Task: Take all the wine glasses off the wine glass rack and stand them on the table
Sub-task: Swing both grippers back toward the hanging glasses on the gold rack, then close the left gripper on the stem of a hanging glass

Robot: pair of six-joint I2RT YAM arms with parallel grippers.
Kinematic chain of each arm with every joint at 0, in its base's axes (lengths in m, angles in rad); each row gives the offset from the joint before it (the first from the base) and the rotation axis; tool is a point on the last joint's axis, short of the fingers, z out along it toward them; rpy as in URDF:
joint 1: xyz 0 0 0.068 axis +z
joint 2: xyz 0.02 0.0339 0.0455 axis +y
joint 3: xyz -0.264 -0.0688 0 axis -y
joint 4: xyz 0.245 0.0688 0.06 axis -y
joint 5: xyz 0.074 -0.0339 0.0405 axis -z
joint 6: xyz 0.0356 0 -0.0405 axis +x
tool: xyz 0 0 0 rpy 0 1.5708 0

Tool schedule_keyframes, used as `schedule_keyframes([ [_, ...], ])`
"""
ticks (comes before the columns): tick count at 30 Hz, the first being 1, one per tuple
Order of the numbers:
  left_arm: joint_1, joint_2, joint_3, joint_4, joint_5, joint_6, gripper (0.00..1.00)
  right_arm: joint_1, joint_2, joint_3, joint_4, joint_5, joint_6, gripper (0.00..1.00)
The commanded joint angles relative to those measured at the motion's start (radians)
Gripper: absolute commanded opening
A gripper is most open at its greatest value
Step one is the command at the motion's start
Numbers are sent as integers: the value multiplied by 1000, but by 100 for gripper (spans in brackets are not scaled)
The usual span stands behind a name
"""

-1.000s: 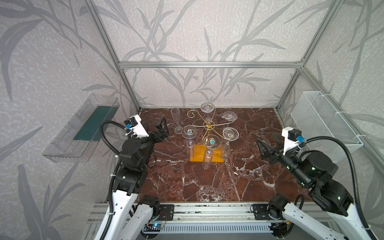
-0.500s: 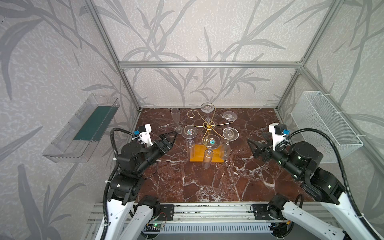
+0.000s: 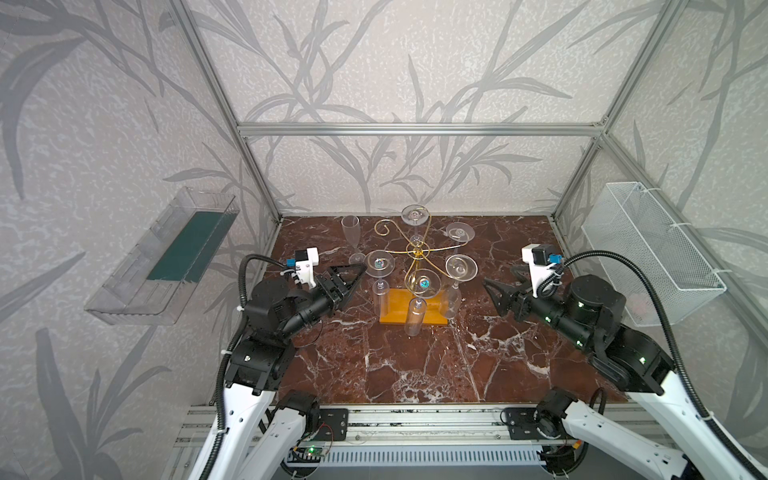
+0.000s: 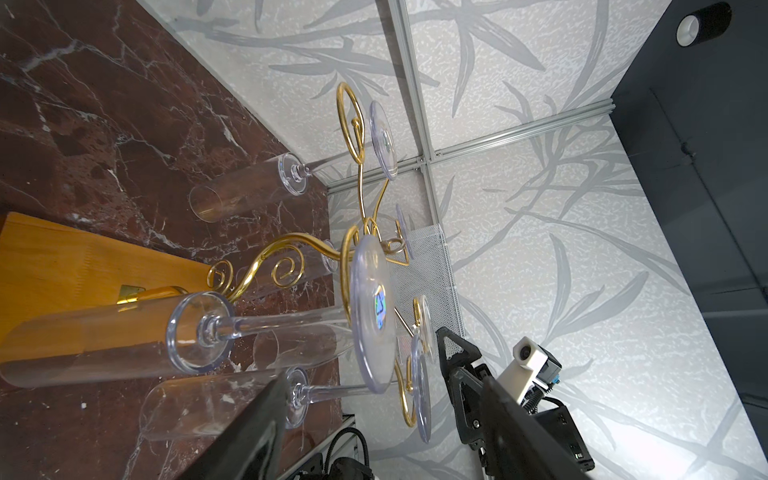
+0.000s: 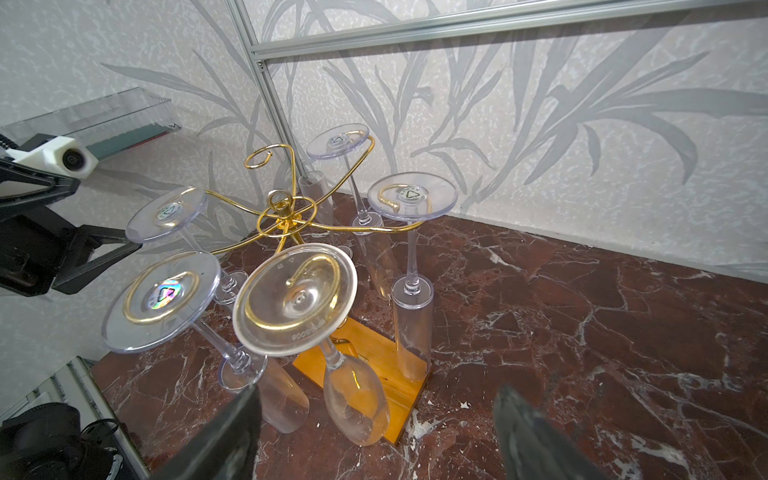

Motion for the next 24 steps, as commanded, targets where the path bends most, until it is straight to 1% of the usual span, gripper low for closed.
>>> schedule_keyframes([
  [1, -9, 29, 7, 56, 56, -29, 68, -3, 7, 37, 22, -23, 4, 85],
  [4, -12, 49, 16, 67, 61, -24, 63, -3, 5, 37, 26, -24, 6, 85],
  [15, -26, 54, -10, 111, 41, -53, 30, -3, 9, 32, 31, -25, 10, 86],
  [19, -26, 47, -22, 107, 43, -62, 25, -3, 7, 30, 31, -24, 13, 86],
  [24, -27, 44, -25, 95, 40, -58, 21, -2, -2, 20, 30, -19, 15, 85],
])
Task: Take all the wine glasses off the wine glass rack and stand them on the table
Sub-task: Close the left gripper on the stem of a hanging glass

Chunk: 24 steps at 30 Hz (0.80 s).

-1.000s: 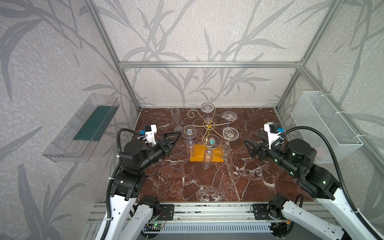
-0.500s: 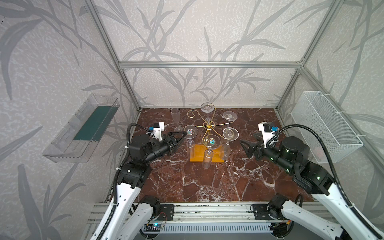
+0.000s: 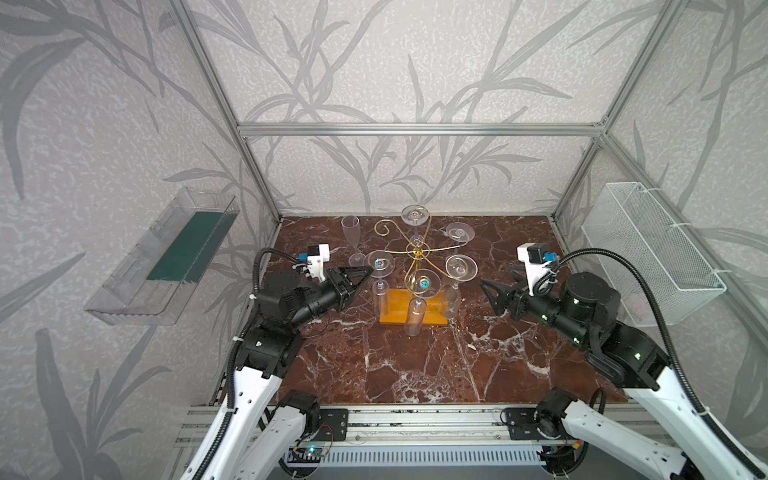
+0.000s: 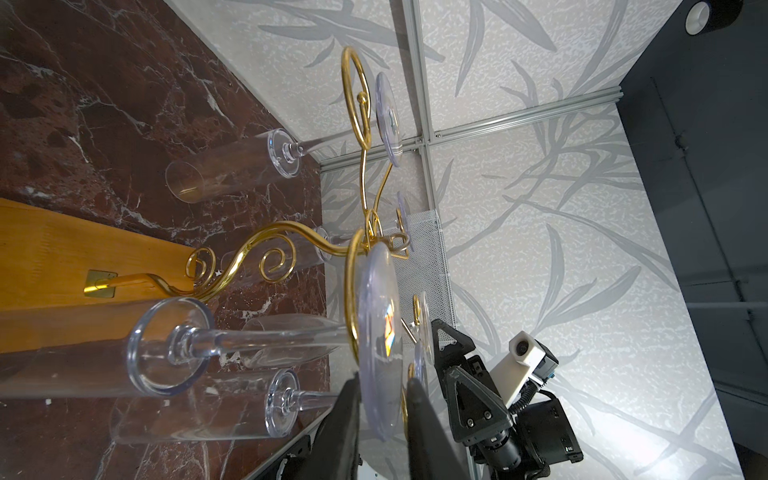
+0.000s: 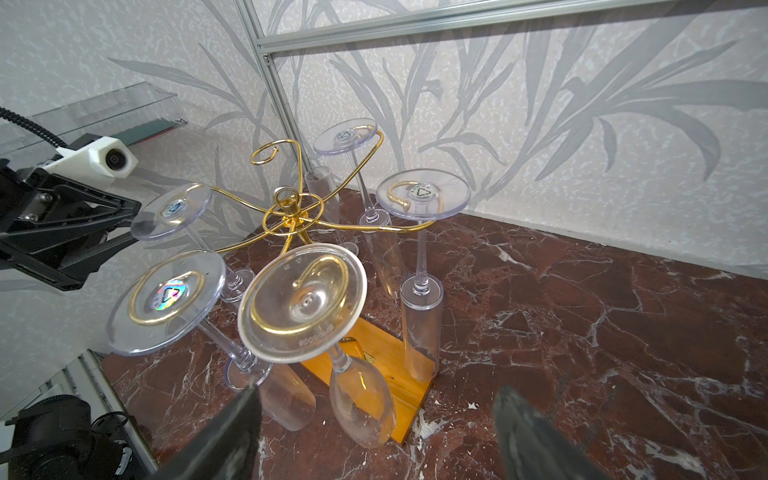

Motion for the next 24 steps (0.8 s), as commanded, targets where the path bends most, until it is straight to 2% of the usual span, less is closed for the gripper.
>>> schedule_keyframes([
  [1, -5, -10, -9, 17, 8, -19, 21, -3, -16, 13, 24, 0, 12, 86],
  [16, -5, -8, -35, 79, -4, -51, 10, -3, -39, -3, 23, 19, 17, 86],
  [24, -5, -36, -69, 125, -40, -114, 3, -3, -59, -17, 25, 28, 20, 86],
])
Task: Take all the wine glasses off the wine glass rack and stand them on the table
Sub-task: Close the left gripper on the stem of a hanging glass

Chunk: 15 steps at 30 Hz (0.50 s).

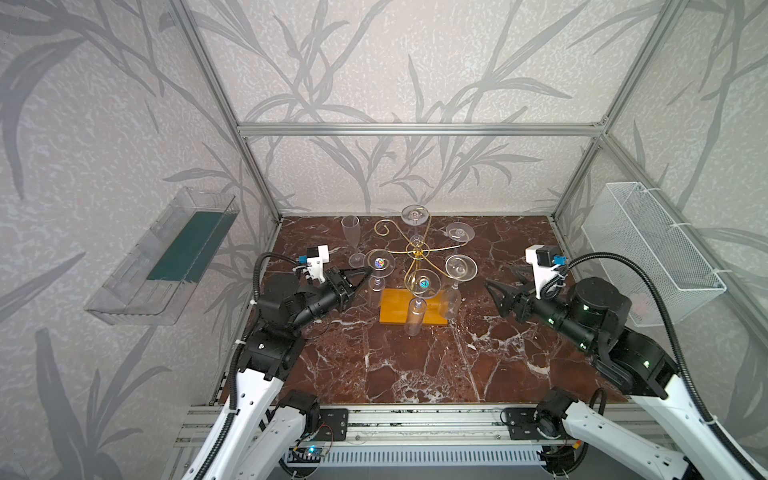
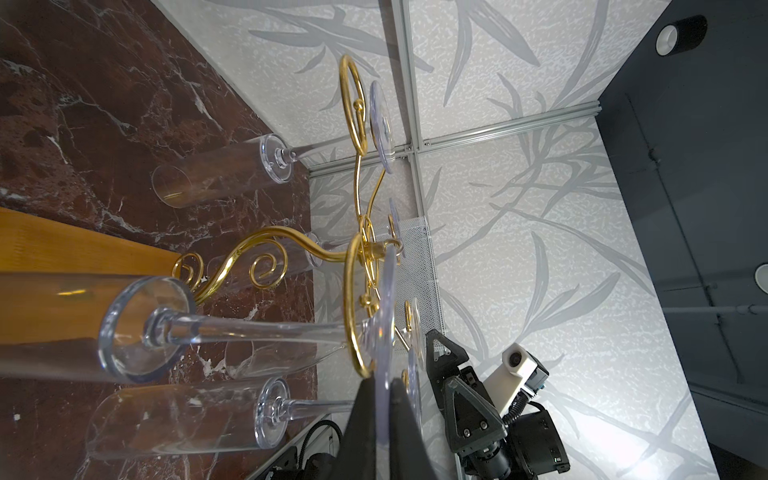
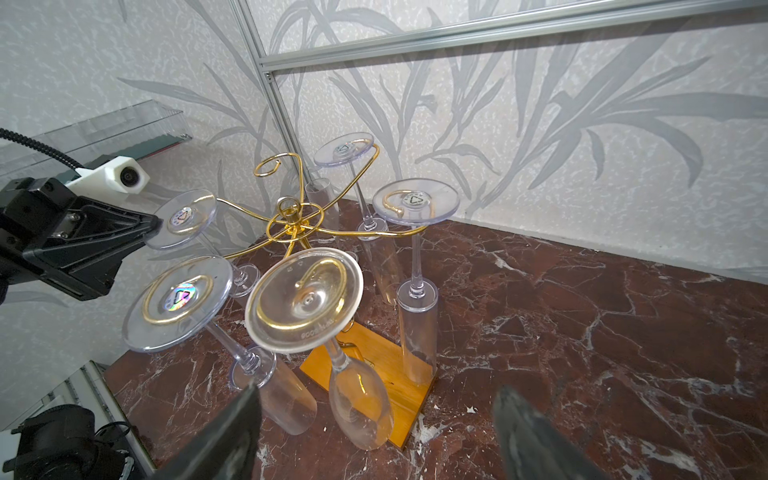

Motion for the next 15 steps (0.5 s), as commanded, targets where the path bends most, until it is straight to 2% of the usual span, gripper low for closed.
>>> schedule_keyframes([
  [1, -5, -14, -13, 40, -17, -51, 2, -2, -17, -7, 24, 12, 9, 86],
  [10, -3, -32, -33, 114, -79, -104, 0, -1, -57, -32, 21, 32, 16, 86],
  [15, -3, -16, -9, 115, -98, -89, 0, -3, -70, -20, 3, 42, 9, 86],
])
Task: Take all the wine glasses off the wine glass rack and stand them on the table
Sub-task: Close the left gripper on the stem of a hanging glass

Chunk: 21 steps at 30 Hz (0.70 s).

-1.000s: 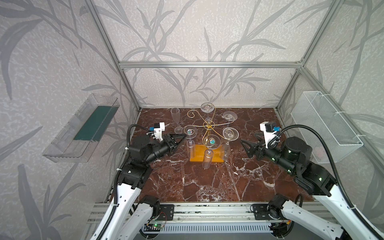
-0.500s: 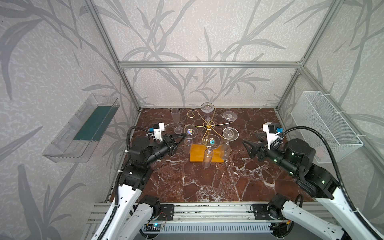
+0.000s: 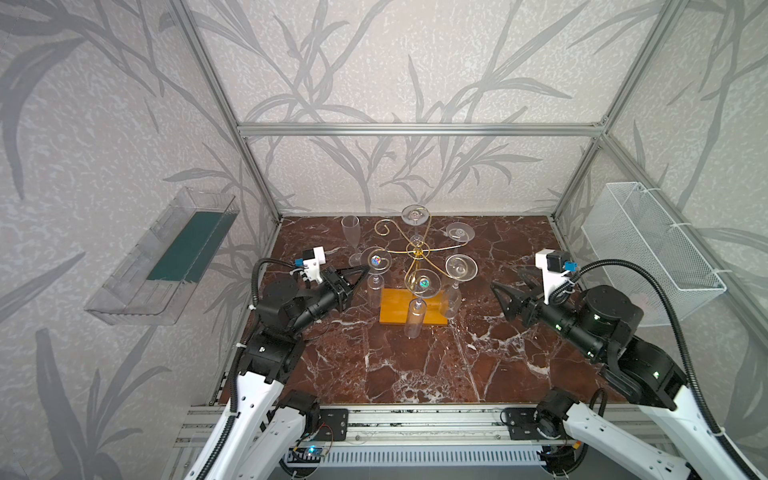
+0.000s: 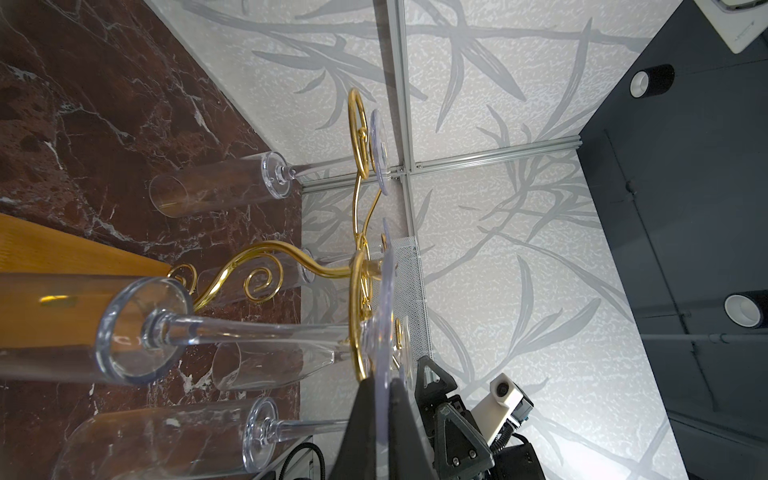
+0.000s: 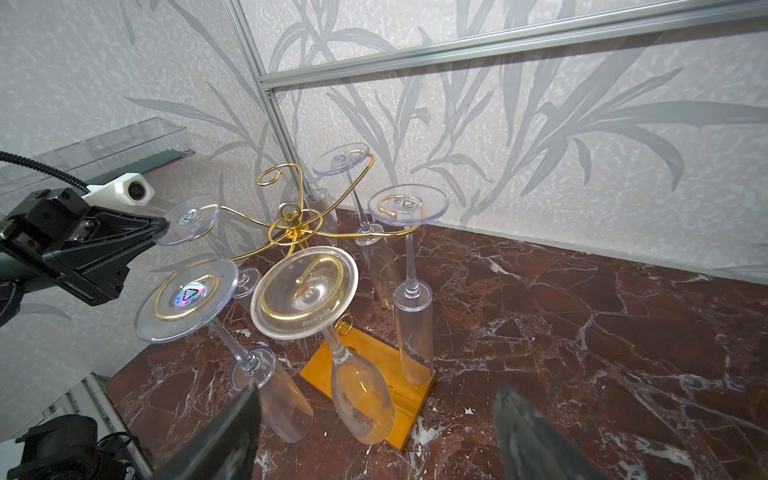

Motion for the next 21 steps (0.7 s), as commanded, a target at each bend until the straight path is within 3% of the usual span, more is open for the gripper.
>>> schedule_keyframes([
  [1, -2, 10, 23, 63, -28, -23, 0, -2, -13, 6, 4, 19, -1, 86],
  [21, -3, 162, 150, 80, 80, 31, 0, -3, -29, 2, -2, 30, 5, 86],
])
